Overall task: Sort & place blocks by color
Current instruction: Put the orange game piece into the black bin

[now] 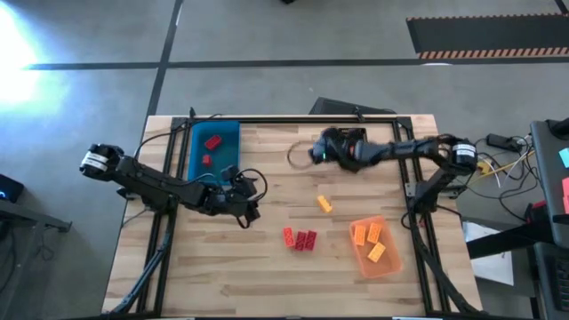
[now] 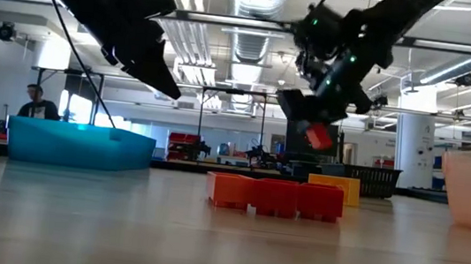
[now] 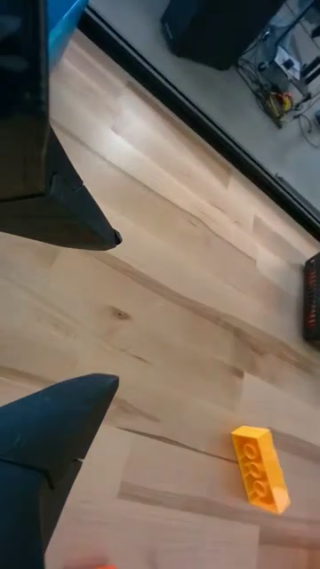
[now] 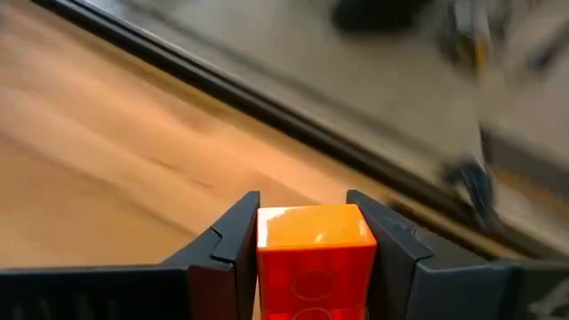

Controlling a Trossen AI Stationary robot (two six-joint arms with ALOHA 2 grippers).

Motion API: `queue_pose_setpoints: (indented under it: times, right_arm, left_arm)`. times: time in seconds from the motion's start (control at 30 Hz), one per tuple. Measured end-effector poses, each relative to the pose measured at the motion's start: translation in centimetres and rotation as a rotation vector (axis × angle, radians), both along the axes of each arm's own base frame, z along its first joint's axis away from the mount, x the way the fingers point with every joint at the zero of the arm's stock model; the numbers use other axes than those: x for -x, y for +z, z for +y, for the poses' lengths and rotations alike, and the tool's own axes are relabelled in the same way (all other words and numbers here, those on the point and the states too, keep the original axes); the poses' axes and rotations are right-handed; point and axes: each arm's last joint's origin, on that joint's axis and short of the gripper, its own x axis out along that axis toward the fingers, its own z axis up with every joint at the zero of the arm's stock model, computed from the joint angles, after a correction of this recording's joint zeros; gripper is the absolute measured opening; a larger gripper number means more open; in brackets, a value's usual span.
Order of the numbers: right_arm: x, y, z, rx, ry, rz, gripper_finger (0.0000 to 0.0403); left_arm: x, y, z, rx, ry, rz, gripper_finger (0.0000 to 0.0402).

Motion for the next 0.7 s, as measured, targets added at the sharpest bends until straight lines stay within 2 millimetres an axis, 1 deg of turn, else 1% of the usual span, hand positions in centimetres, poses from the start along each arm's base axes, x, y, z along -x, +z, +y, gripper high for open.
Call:
queue_pose_setpoints:
  times: [0.07, 0.13, 0.23, 0.33, 0.43, 0.53, 0.6, 0.7]
  right_arm:
    - [1.1, 0.3, -2.2, -0.097, -0.097, 0.031, 0.0128]
    - [2.1, 0.7, -3.8, -0.165, -0.181, 0.072, 0.0128]
    - [3.7, 1.1, -5.7, -0.211, -0.284, 0.131, 0.0128]
    - [4.9, 1.1, -7.2, -0.261, -0.331, 0.147, 0.0128]
    - [5.4, 0.7, -8.2, -0.346, -0.325, 0.113, 0.0128]
    - [5.9, 0.4, -8.5, -0.386, -0.32, 0.125, 0.013]
    - [6.0, 0.4, -8.5, -0.385, -0.322, 0.124, 0.0155]
    - [5.9, 0.5, -8.5, -0.385, -0.318, 0.123, 0.0206]
  left_arm:
    - [0.0, 0.0, 0.0, 0.001, 0.0, -0.001, 0.0223]
    - [0.0, 0.0, 0.0, 0.002, 0.001, -0.005, 0.0223]
    - [0.0, 0.0, 0.0, 0.003, 0.001, -0.007, 0.0224]
    - [0.0, 0.0, 0.0, 0.004, 0.001, -0.008, 0.0224]
    - [0.0, 0.0, 0.0, 0.004, 0.001, -0.008, 0.0224]
    - [-0.1, 0.0, 0.0, 0.004, 0.001, -0.009, 0.0224]
    - [-0.1, 0.0, 0.0, 0.004, 0.001, -0.009, 0.0224]
    - [-0.1, 0.0, 0.0, 0.004, 0.0, -0.01, 0.0224]
